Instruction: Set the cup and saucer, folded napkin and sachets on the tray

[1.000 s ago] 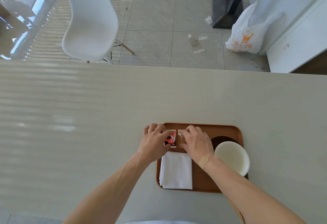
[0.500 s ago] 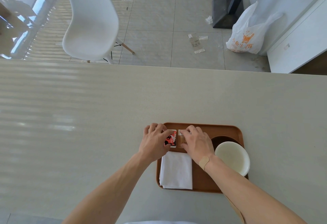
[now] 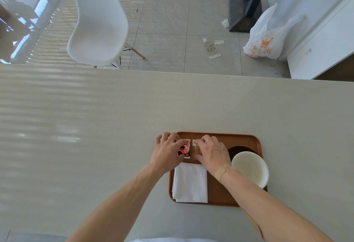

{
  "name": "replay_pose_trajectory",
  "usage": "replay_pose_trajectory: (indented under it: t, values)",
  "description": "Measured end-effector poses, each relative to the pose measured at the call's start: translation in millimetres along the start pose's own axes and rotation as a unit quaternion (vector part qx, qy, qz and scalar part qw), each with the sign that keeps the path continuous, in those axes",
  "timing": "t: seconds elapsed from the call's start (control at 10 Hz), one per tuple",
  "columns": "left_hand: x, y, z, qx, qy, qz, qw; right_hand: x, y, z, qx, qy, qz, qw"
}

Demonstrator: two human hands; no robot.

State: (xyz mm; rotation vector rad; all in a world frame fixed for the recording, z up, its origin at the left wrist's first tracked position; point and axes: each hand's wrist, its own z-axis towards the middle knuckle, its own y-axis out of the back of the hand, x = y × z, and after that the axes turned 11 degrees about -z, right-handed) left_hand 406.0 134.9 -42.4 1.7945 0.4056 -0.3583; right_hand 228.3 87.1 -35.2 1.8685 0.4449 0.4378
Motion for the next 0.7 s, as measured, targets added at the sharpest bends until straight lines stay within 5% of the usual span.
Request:
replay_pose_trajectory:
  t: [0.5,0.7]
  values:
    - [-7,26,-15,-0.044,0.013,-0.082,0.996,3,47,-21,-0.034,-0.032,0.125,0.991]
    - [-24,93,-32,-0.151,-0.053,-0.137,0.978,-2,136,-68,-0.145,0.004,0.245,0.959]
